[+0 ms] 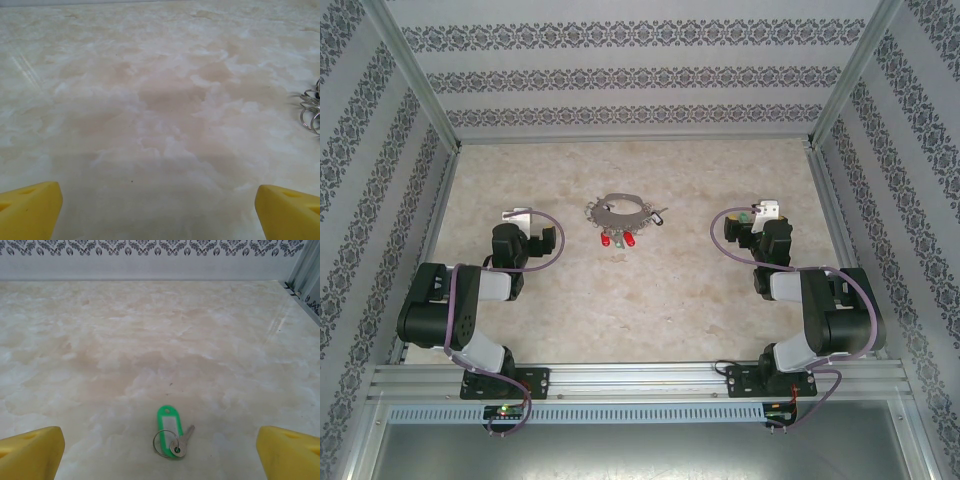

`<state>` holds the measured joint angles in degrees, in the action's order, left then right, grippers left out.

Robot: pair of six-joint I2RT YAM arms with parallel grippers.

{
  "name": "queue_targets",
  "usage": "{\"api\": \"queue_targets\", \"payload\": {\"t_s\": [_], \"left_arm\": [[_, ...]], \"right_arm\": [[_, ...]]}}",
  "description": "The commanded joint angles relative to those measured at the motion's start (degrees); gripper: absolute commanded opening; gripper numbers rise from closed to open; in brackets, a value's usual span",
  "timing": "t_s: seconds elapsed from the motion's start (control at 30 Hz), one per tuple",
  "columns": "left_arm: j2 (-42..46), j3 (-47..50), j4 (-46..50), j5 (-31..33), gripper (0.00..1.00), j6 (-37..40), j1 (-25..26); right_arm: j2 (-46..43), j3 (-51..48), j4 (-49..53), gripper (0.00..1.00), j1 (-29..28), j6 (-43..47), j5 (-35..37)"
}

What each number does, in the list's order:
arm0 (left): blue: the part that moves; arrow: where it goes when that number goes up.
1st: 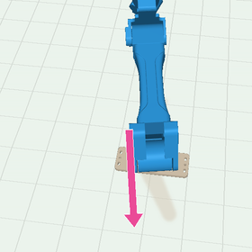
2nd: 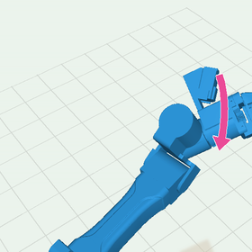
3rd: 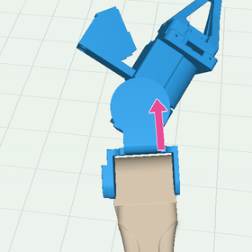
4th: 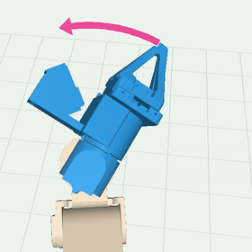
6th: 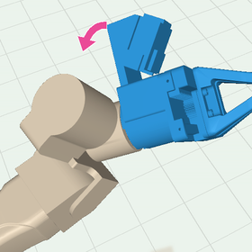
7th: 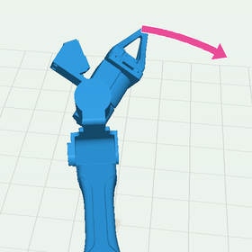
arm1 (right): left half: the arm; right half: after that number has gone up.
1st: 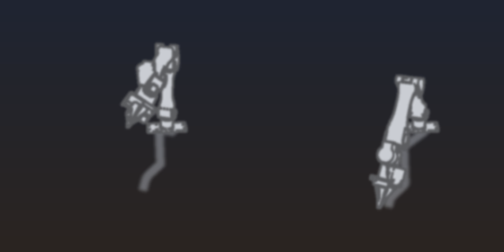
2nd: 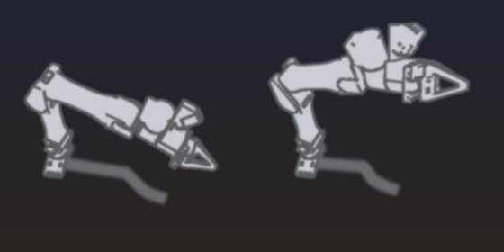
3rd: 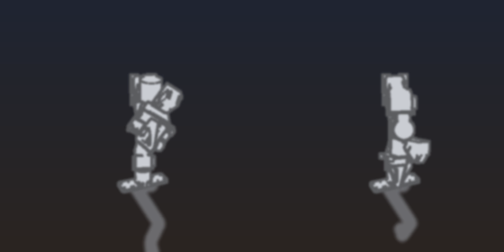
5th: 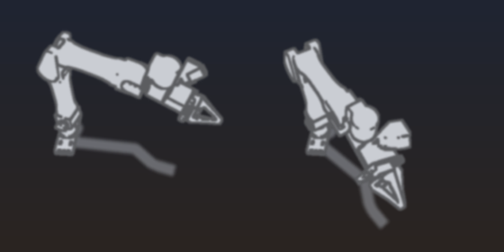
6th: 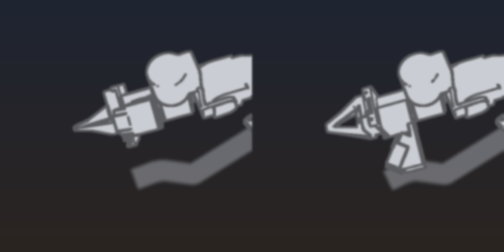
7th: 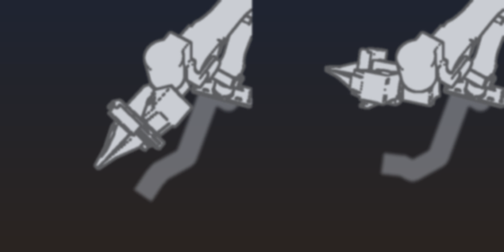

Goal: Put the keys on the keyring

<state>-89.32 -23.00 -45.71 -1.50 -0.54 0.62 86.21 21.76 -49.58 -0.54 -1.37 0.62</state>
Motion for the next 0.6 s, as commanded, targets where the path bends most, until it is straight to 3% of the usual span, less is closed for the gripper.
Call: {"api": "queue_targets", "payload": {"t_s": [0.0,0.13,0.27,0.37,0.47,0.57], "left_arm": [[0.1,-1.4,-0.5,0.0,1.0,0.3,-1.0],[8.0,-10.6,22.2,3.2,1.0,-0.7,-0.9],[15.0,-18.1,39.4,2.6,1.0,-3.9,-0.9],[16.8,-29.7,58.4,0.8,1.0,-7.9,-0.9],[16.3,-40.5,74.5,0.6,0.99,-18.8,-1.2],[13.1,-46.8,81.0,-13.8,1.0,-20.9,-3.7]], "right_arm": [[0.3,0.7,-1.1,0.98,-0.3,-0.2,1.6],[-4.8,0.2,1.8,0.98,-0.6,-3.0,9.5],[-16.5,5.7,21.3,0.98,0.7,-7.2,10.1],[-23.5,13.8,41.1,0.98,1.0,-18.2,13.5],[-23.9,23.2,58.4,0.98,2.0,-20.3,6.3],[-20.4,28.8,64.5,0.98,0.4,-17.0,-4.0]]}}
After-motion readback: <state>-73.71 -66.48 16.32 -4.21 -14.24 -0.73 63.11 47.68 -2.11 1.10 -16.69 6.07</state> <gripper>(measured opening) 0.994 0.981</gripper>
